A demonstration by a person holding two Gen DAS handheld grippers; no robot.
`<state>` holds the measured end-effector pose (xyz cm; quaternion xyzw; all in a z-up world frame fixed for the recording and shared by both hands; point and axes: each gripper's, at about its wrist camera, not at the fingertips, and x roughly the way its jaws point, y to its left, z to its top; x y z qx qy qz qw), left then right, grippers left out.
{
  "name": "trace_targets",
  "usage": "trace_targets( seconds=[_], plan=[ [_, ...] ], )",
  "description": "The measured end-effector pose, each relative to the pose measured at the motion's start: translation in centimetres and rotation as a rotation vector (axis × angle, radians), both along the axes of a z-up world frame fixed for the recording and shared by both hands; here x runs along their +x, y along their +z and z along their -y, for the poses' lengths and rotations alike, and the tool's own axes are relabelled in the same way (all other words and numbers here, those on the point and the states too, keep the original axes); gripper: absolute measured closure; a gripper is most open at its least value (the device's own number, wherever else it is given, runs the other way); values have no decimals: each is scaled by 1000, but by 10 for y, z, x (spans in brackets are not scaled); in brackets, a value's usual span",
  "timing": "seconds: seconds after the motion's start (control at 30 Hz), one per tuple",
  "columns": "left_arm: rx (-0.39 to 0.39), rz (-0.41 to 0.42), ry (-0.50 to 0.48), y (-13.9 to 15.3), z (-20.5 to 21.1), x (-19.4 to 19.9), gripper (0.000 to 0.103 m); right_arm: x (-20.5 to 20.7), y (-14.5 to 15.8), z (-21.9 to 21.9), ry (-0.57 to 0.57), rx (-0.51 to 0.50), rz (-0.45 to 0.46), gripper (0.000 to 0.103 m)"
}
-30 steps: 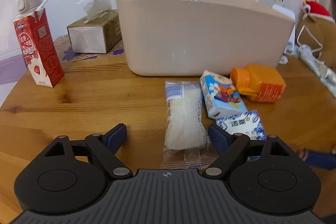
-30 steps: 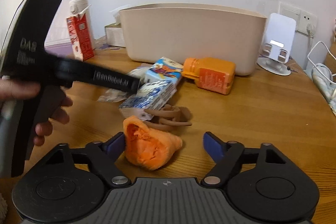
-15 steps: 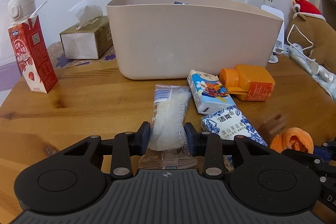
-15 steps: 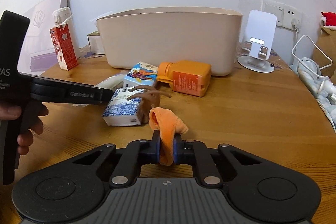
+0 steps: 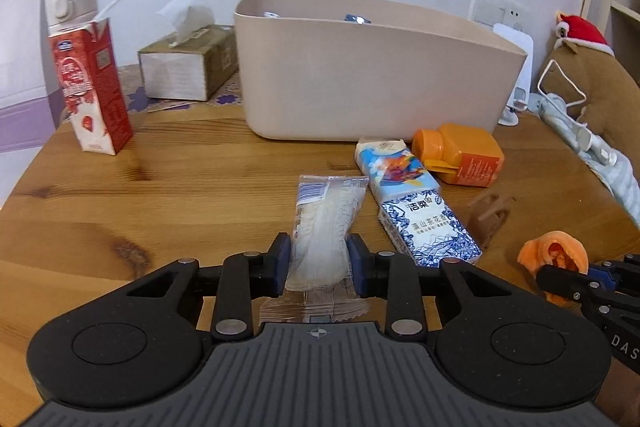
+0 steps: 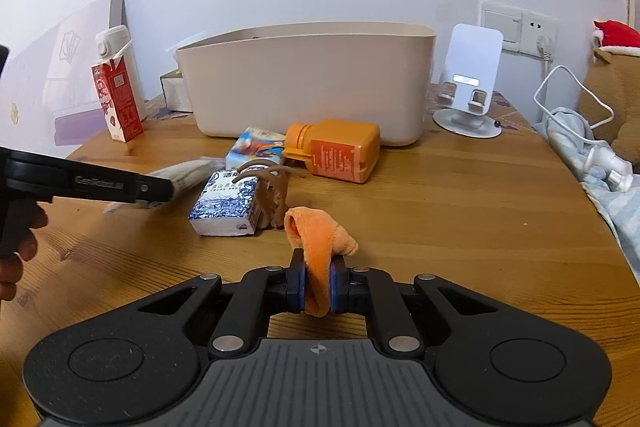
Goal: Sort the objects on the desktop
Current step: 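Carry the clear bag and orange cloth into the beige bin and open both tools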
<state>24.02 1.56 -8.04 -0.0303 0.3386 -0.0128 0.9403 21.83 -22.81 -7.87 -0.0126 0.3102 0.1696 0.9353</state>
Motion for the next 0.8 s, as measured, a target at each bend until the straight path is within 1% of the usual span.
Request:
trace_targets(
  seconds=[0.1,0.23,0.53,0.7,0.8],
  plan=[
    [-18,5,2,4,-6,-7,72,-2,3,3,-8,8,6,92],
    [-15,16,7,11,-9,-17,73,-4,8,7,-14,22,21,92],
    [-21,80,19,37,-15,-34,73,-4,19,15,-40,34,53,92],
    [-27,118,16,53,-14,-38,73,0,35,23,-60,30,101,92],
    [-50,132,7,62,-15,-39,73,4,50,26,-68,22,142,92]
  ],
)
